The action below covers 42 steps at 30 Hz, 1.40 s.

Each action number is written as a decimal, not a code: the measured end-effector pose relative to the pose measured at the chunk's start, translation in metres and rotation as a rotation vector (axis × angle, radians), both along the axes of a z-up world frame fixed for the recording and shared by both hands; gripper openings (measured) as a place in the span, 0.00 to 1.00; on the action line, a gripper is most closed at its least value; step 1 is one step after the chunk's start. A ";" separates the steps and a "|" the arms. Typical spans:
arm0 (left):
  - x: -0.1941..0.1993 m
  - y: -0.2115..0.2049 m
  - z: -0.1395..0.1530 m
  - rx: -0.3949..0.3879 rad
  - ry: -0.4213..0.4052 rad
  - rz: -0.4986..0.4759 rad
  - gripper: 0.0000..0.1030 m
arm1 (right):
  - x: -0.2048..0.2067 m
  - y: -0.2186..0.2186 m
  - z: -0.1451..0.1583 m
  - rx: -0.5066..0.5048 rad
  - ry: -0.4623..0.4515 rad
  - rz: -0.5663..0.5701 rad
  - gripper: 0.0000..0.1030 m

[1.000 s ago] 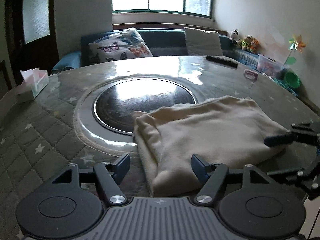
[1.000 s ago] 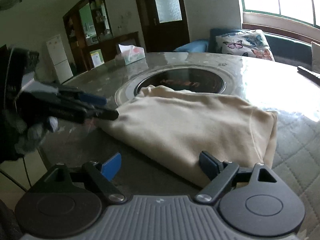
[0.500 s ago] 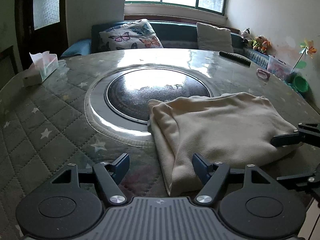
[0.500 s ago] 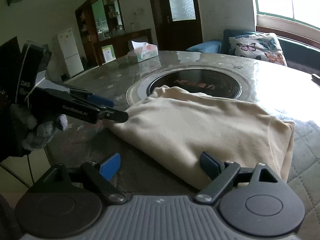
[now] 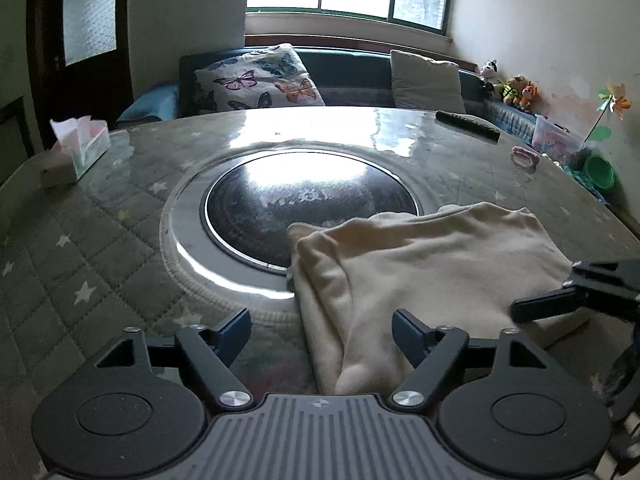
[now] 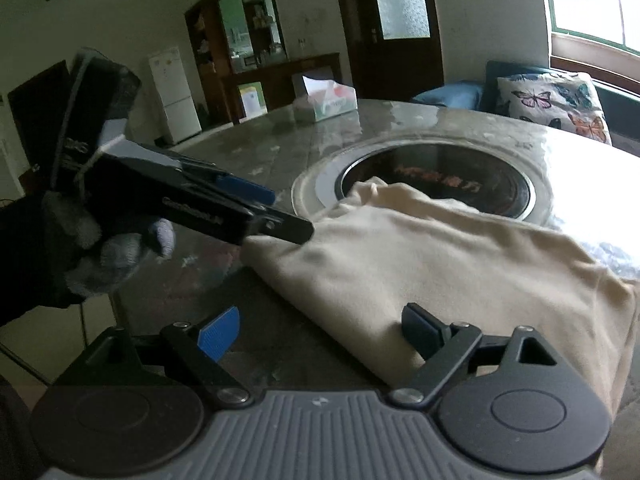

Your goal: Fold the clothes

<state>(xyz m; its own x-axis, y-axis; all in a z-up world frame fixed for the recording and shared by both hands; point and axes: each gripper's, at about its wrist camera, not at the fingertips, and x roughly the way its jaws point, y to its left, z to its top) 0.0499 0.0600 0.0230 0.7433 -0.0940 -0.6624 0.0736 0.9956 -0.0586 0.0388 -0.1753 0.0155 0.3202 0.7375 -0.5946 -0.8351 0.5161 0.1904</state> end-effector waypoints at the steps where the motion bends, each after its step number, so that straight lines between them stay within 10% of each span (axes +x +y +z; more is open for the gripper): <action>1: 0.003 -0.001 0.000 0.002 0.000 -0.003 0.79 | 0.001 -0.003 0.003 0.007 -0.004 -0.007 0.89; 26: 0.029 0.004 -0.016 -0.015 0.049 0.017 0.80 | 0.103 -0.074 -0.009 0.054 0.093 -0.356 0.91; 42: 0.024 0.018 -0.013 -0.015 0.035 0.024 0.80 | 0.041 -0.015 0.030 -0.049 -0.113 -0.138 0.91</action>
